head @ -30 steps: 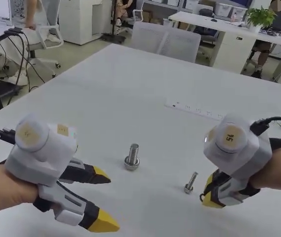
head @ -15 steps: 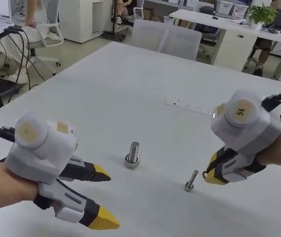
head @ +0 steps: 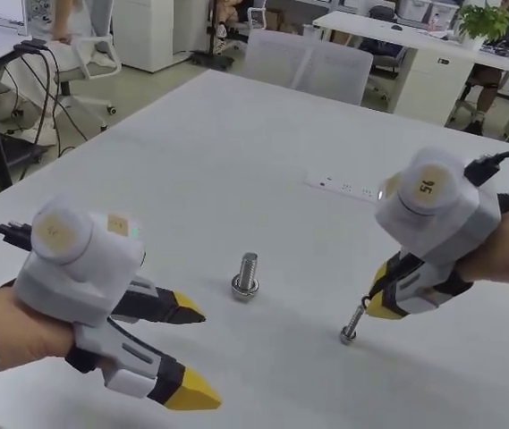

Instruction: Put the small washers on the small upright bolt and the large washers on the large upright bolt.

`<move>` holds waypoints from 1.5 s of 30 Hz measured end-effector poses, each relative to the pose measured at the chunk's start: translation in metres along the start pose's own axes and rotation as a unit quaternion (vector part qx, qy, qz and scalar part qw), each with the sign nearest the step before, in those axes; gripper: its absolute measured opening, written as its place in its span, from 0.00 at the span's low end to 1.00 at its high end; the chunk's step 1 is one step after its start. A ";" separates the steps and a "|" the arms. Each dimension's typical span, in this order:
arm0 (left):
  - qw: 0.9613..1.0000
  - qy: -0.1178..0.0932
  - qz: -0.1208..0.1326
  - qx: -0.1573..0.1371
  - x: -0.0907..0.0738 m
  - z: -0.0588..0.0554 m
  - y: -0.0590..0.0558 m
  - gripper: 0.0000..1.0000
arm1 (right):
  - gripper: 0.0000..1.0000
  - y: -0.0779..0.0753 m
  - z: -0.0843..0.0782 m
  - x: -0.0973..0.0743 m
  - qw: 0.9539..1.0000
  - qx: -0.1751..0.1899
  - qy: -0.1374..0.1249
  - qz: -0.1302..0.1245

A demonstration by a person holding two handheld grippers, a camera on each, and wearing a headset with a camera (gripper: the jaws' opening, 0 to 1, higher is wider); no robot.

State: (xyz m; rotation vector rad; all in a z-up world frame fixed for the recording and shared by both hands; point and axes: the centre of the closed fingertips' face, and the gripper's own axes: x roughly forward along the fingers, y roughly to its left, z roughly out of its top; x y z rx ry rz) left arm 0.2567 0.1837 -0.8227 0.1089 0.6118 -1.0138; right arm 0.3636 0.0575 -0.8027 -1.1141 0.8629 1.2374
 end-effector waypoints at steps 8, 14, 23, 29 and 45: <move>1.000 -0.002 0.001 -0.002 -0.001 0.000 0.001 0.62 | 0.14 -0.002 -0.001 0.005 1.000 0.002 0.007 0.006; 1.000 -0.002 0.001 -0.003 -0.002 0.000 0.001 0.62 | 0.14 -0.002 -0.002 0.008 1.000 0.001 0.009 0.009; 1.000 -0.002 0.002 -0.005 -0.002 0.000 0.002 0.62 | 0.14 -0.003 -0.003 0.012 1.000 0.000 0.011 0.013; 1.000 -0.003 0.002 -0.005 -0.002 0.000 0.003 0.62 | 0.14 -0.003 -0.003 0.015 1.000 -0.001 0.012 0.018; 1.000 -0.002 0.002 -0.008 -0.003 -0.001 0.003 0.62 | 0.14 0.000 -0.004 0.027 0.999 -0.004 0.024 0.031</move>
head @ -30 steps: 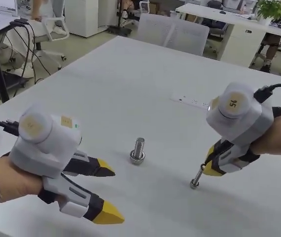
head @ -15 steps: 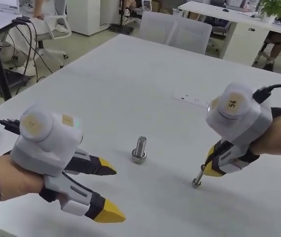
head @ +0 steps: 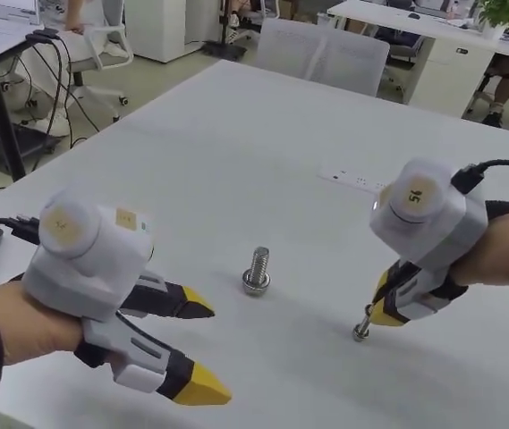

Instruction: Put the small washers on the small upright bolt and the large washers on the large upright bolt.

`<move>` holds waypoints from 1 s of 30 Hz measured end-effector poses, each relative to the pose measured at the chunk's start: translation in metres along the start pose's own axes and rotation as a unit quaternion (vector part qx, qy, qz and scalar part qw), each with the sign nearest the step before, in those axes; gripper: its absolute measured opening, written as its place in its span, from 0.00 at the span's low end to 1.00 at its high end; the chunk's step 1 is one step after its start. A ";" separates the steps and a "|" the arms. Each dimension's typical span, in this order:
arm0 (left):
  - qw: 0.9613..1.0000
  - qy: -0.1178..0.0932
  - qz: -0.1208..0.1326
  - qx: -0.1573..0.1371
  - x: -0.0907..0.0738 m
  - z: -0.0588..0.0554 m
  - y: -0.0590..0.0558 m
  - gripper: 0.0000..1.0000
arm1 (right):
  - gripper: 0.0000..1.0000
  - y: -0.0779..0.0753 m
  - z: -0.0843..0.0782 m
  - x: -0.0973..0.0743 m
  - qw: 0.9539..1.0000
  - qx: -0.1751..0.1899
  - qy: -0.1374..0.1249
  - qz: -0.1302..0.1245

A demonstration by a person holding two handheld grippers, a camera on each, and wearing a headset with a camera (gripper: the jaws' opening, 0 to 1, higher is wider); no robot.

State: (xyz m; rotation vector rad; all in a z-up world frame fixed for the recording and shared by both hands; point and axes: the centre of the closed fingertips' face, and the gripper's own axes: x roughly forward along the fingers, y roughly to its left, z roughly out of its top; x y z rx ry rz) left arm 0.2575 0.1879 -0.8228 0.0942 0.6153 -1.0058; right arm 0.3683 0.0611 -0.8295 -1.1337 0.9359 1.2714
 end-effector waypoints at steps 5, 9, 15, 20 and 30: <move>1.000 0.001 0.000 0.000 -0.001 -0.001 0.000 0.62 | 0.14 -0.001 0.000 0.006 1.000 0.001 0.004 0.004; 1.000 0.001 0.000 -0.002 -0.001 -0.002 0.001 0.62 | 0.14 -0.002 -0.001 0.012 1.000 0.001 0.007 0.008; 1.000 0.002 0.000 -0.003 -0.001 -0.002 0.001 0.62 | 0.14 -0.004 -0.003 0.019 1.000 0.006 0.009 0.012; 1.000 0.004 -0.001 -0.004 0.000 -0.003 0.001 0.62 | 0.14 -0.004 -0.006 0.026 1.000 0.009 0.010 0.014; 1.000 0.004 -0.001 -0.006 0.001 -0.004 0.001 0.61 | 0.14 -0.003 -0.005 0.034 1.000 0.009 0.013 0.017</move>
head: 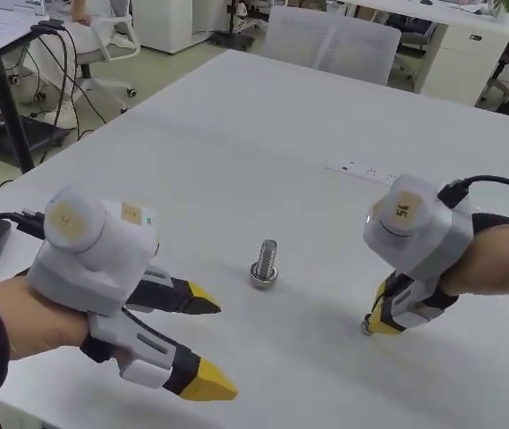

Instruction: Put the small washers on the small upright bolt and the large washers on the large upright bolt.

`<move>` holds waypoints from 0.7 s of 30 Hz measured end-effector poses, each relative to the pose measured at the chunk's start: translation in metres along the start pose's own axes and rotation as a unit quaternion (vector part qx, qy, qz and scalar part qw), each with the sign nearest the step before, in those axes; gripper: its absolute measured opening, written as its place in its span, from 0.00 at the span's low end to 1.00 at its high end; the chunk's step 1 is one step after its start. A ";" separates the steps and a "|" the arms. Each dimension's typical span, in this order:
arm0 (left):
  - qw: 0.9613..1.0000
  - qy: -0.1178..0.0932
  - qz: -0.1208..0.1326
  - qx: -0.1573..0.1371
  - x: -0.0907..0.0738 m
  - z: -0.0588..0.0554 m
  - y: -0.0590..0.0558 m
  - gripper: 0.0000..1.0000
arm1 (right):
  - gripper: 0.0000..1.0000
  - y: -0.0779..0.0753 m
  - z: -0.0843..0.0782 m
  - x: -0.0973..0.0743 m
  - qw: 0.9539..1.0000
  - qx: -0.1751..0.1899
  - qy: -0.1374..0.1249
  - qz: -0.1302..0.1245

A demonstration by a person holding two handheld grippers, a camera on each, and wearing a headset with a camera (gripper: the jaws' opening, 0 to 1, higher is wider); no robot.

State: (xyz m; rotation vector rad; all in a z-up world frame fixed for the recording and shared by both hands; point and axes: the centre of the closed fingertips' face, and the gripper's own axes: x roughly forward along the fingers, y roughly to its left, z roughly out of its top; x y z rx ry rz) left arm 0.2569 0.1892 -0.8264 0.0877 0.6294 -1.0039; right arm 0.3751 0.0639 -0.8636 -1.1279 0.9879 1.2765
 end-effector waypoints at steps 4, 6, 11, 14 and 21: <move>1.000 0.001 -0.001 0.000 0.000 -0.001 0.000 0.61 | 0.14 0.001 0.000 0.002 1.000 0.001 0.001 0.001; 1.000 0.002 -0.001 -0.001 0.000 -0.001 0.000 0.61 | 0.14 0.002 0.001 0.002 1.000 0.003 0.000 0.004; 1.000 0.002 -0.002 -0.001 0.001 -0.002 -0.001 0.61 | 0.14 0.003 0.001 0.002 1.000 0.004 -0.001 0.003; 1.000 0.003 -0.003 -0.001 0.002 -0.003 -0.001 0.61 | 0.15 0.005 0.000 0.002 1.000 0.003 -0.001 0.003; 1.000 0.004 -0.003 0.000 0.003 -0.003 -0.002 0.61 | 0.18 0.007 0.001 0.002 1.000 0.008 -0.012 0.002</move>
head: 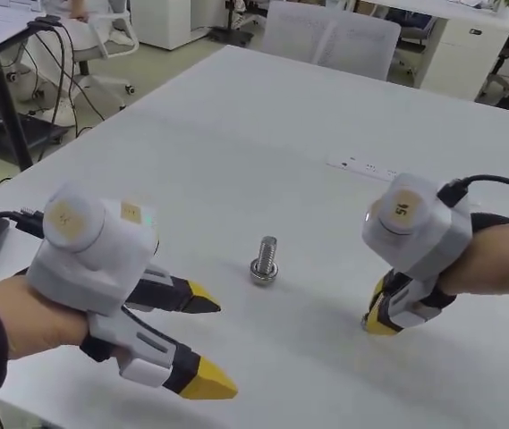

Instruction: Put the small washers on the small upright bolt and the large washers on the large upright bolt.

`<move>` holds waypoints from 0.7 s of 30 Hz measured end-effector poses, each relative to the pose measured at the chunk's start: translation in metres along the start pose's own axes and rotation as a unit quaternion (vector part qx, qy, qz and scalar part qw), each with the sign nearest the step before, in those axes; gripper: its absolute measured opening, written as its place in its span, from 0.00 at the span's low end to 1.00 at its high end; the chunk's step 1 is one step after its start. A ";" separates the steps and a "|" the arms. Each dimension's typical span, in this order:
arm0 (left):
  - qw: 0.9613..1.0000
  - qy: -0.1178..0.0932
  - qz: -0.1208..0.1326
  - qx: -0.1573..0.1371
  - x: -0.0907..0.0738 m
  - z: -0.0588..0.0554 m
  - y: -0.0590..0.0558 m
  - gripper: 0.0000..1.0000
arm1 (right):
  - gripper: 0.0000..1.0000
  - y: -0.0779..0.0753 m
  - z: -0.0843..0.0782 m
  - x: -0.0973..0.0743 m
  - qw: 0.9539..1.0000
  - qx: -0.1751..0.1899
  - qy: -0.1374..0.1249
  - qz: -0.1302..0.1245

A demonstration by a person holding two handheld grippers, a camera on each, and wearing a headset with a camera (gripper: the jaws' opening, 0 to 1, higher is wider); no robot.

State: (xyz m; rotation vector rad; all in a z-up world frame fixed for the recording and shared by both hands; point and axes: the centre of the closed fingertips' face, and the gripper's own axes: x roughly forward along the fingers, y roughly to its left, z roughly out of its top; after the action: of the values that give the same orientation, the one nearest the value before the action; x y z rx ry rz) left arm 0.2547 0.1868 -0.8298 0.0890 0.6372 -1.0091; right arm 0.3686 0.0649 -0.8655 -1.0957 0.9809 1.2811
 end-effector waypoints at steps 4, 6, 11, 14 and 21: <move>1.000 0.001 -0.001 0.001 0.001 0.000 -0.002 0.61 | 0.20 0.001 -0.002 -0.002 1.000 0.003 -0.007 -0.002; 1.000 0.003 -0.002 0.001 0.002 0.000 -0.002 0.61 | 0.23 0.002 -0.002 -0.003 1.000 0.006 -0.012 -0.003; 1.000 0.004 -0.004 0.002 0.003 0.000 -0.004 0.61 | 0.33 0.002 -0.007 -0.004 1.000 0.010 -0.020 -0.006; 1.000 0.005 -0.004 0.002 0.004 0.000 -0.005 0.61 | 0.44 0.003 -0.009 -0.005 0.999 0.018 -0.029 -0.005; 1.000 0.008 -0.006 0.002 0.005 0.000 -0.006 0.62 | 0.68 0.010 -0.013 -0.007 0.998 0.038 -0.059 -0.002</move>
State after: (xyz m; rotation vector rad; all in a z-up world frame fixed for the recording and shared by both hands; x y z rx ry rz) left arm 0.2520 0.1798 -0.8315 0.0971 0.6500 -1.0221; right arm 0.3588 0.0505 -0.8620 -0.9536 0.9309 1.2807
